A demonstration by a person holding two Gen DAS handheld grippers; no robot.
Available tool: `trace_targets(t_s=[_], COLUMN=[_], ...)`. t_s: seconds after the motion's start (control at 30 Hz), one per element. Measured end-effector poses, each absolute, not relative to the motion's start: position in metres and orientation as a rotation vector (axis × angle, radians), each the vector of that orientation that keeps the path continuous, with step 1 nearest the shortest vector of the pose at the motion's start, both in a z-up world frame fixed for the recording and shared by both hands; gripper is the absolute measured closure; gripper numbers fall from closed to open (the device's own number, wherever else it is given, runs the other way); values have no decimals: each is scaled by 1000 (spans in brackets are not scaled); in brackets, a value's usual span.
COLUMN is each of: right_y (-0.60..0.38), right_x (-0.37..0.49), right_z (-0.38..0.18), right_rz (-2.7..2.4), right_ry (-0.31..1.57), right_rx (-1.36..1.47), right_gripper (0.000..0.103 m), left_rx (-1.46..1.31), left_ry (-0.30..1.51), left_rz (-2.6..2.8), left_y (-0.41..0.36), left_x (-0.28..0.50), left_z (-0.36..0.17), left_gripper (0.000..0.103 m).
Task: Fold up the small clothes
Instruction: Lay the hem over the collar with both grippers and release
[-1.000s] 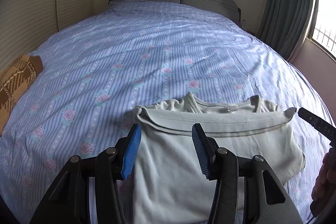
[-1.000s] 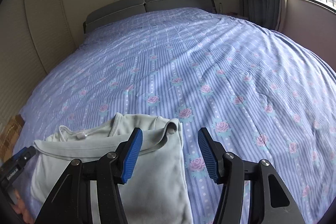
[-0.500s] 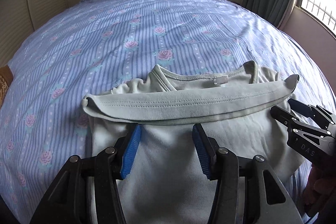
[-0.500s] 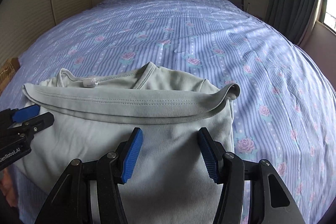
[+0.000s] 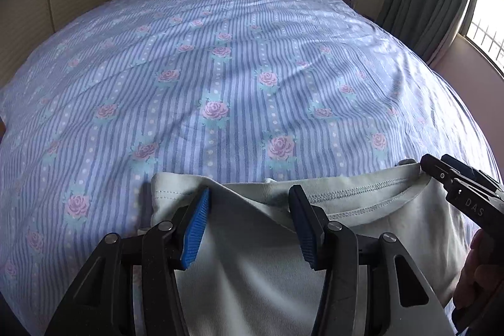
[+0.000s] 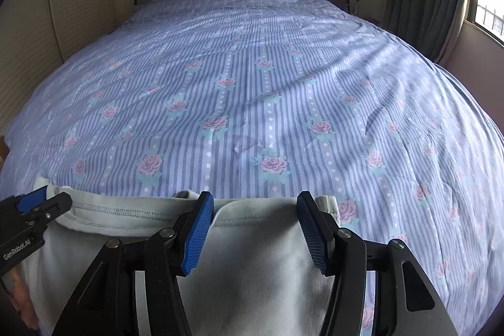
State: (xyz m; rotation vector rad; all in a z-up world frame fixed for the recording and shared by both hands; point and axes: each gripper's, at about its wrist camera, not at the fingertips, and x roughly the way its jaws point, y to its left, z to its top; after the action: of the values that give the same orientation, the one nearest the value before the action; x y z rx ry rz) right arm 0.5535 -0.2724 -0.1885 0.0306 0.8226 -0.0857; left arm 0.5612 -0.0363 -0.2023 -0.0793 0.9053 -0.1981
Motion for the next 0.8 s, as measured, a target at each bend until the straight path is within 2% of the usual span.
trace_targets(t_s=[0.4, 0.8], right_y=[-249, -223], right_x=[506, 563], right_z=[-190, -199], right_rz=[37, -11], right_ry=[835, 852], right_rx=[56, 11], right_gripper=[47, 47], left_rx=[-99, -85], left_ry=[903, 911], left_rz=[-185, -149], left_y=[-12, -6], left_x=[518, 557], left_z=[-203, -203], left_gripper=[52, 52])
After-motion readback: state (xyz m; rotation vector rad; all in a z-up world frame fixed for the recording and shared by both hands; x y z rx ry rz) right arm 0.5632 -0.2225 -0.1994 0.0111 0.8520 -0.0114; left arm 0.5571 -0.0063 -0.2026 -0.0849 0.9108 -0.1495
